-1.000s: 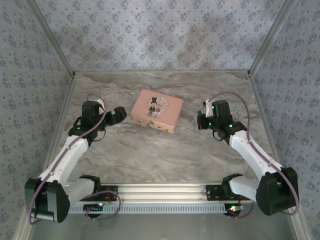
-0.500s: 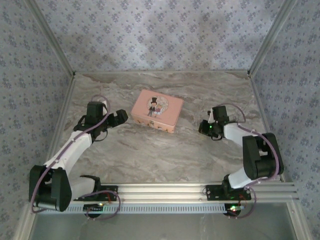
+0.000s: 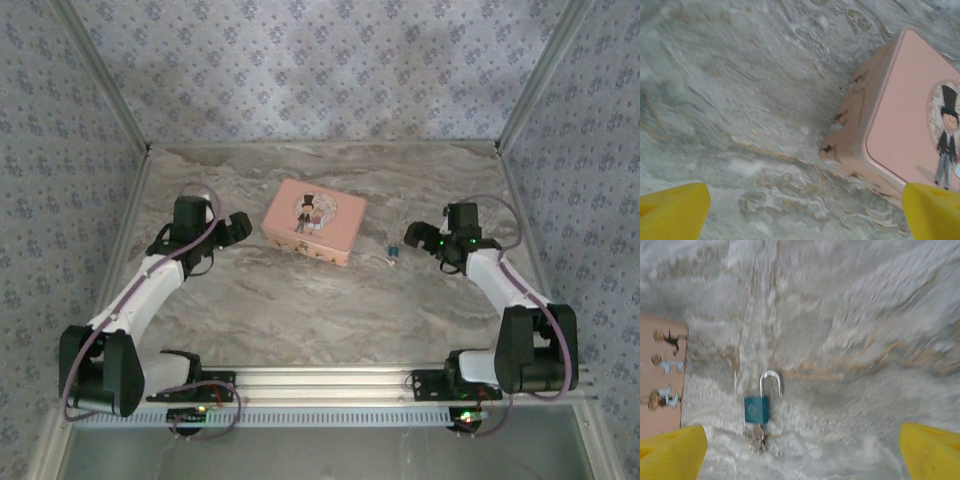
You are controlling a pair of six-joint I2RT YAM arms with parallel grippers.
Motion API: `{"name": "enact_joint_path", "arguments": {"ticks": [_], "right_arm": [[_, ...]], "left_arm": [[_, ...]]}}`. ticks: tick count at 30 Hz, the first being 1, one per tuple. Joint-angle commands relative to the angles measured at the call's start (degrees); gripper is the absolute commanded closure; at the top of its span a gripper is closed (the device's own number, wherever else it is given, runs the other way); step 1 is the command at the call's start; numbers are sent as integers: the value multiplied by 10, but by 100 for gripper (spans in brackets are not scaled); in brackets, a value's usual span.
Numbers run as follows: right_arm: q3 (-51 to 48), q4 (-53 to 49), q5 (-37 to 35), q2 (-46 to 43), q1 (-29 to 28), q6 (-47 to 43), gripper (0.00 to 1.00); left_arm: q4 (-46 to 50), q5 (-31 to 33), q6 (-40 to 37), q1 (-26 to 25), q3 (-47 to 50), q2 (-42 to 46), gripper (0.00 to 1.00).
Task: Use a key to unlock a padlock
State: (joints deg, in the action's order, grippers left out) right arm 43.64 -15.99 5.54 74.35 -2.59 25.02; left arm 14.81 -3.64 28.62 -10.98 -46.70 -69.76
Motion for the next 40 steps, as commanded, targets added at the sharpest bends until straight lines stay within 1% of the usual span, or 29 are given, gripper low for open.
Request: {"name": "enact_joint_path", "arguments": {"ticks": [1,2,3,4,6,7,8,11,13,14,15,16,17,18,19,20,22,23,24,25,26,27,28,29,30,31,32,33,40], "right_arm": [[34,-21,-156,-10,-7,-2,0],[29,-1,-216,-13,-13,-2,0],[16,30,-258,-16,-21,-16,0],[-6,85,-295,-20,-29,-46,0],[-55,191,-373,-17,-46,-104,0],[-76,242,-391,-10,-51,-128,0],[-88,277,-393,2,-50,-147,0],[-93,329,-391,65,-44,-162,0],[-110,411,-408,106,-49,-202,0],[-105,422,-432,117,-54,-213,0],[-121,470,-428,121,-56,-226,0],[-132,497,-396,124,-49,-240,0],[-139,488,-372,123,-37,-219,0],[-153,539,-343,128,-23,-245,0],[-163,535,-314,120,-12,-233,0],[-175,546,-256,109,9,-213,0],[-221,625,-140,113,39,-244,0],[-245,720,-108,146,47,-246,0],[-241,691,-134,138,44,-240,0],[-222,626,-143,120,42,-236,0],[-229,674,-154,135,27,-253,0],[-235,686,-184,137,5,-270,0],[-245,687,-202,128,-2,-273,0],[-249,709,-204,134,-3,-275,0],[-235,682,-195,138,0,-270,0],[-226,652,-166,129,15,-262,0],[-217,639,-134,133,31,-256,0],[-216,635,-123,131,36,-254,0],[-218,640,-132,131,31,-257,0]], "left_arm": [[18,92,-76,2,-44,-15,2],[7,127,-100,3,-39,-17,2],[-3,165,-117,3,-32,-18,2],[-21,208,-133,4,-19,-19,2],[-62,268,-177,12,11,-26,2],[-70,289,-183,17,19,-32,2],[-80,297,-192,26,26,-40,2],[-129,280,-194,62,47,-85,2],[-202,260,-182,81,76,-103,2],[-259,231,-180,89,101,-106,2],[-326,203,-182,96,131,-108,2],[-379,183,-195,100,152,-111,2],[-413,185,-207,101,164,-121,2],[-410,191,-208,103,157,-124,2],[-419,183,-218,106,161,-127,2],[-456,167,-241,107,175,-126,2],[-556,125,-245,119,217,-150,2],[-651,113,-251,121,250,-188,2],[-712,98,-261,119,260,-198,2],[-625,95,-260,117,237,-174,2],[-618,104,-264,115,235,-184,2],[-667,132,-265,106,249,-189,2],[-642,174,-257,98,242,-182,2],[-639,174,-258,97,244,-181,2],[-660,179,-263,93,248,-186,2],[-651,186,-268,85,248,-181,2],[-658,188,-270,83,251,-184,2],[-661,189,-270,83,250,-184,2],[-651,182,-267,87,246,-183,2]]}}
